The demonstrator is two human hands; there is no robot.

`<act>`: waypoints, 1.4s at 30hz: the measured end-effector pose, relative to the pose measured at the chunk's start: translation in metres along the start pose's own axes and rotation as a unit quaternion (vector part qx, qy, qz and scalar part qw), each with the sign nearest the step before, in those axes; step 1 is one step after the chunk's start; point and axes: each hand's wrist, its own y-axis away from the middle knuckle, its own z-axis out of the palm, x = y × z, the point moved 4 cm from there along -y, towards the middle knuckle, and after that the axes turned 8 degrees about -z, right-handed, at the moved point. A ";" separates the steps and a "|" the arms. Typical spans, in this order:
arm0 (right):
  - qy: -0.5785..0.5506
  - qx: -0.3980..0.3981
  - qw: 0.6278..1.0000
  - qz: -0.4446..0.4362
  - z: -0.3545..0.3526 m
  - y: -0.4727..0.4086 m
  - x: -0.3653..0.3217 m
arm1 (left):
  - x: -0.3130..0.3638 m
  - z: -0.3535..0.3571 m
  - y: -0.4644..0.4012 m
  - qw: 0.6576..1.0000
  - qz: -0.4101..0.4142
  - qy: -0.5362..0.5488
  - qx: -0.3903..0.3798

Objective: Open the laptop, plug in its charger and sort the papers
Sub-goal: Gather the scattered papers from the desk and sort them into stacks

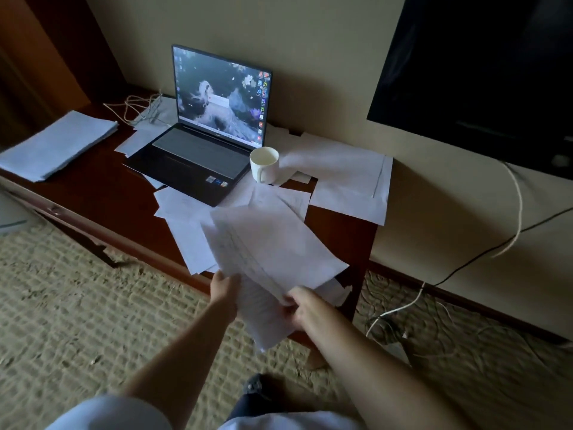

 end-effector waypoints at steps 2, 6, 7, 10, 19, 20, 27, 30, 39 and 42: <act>-0.046 -0.057 0.997 -0.022 0.004 0.005 -0.004 | 0.001 0.005 0.007 0.999 -0.015 0.040 -0.024; 0.004 0.027 0.997 -0.066 -0.013 -0.004 0.010 | 0.004 0.006 0.015 0.998 -0.040 0.055 -0.005; 0.034 0.039 0.996 -0.072 -0.017 -0.008 0.015 | 0.003 0.006 0.015 0.997 -0.048 0.062 0.004; 0.066 0.052 0.994 -0.066 -0.019 -0.010 0.025 | 0.001 0.006 0.015 0.993 -0.067 0.095 0.007; 0.241 0.073 0.966 -0.055 -0.022 0.007 0.030 | 0.004 0.009 0.011 0.999 -0.036 0.005 0.002; 0.297 0.152 0.937 -0.100 -0.032 0.007 0.019 | 0.007 0.008 0.011 1.000 -0.028 -0.007 0.005; 0.403 0.180 0.814 -0.378 -0.019 0.008 -0.086 | 0.064 0.010 0.017 0.997 0.068 -0.043 -0.001; 0.318 0.060 0.864 -0.386 0.000 0.010 -0.111 | 0.096 0.021 0.034 0.992 0.121 -0.037 -0.020; 0.184 0.082 0.814 -0.545 0.039 0.030 -0.136 | 0.133 0.030 0.040 0.975 0.207 -0.033 -0.068; 0.134 0.091 0.812 -0.561 0.044 0.036 -0.136 | 0.133 0.029 0.041 0.973 0.216 -0.039 -0.068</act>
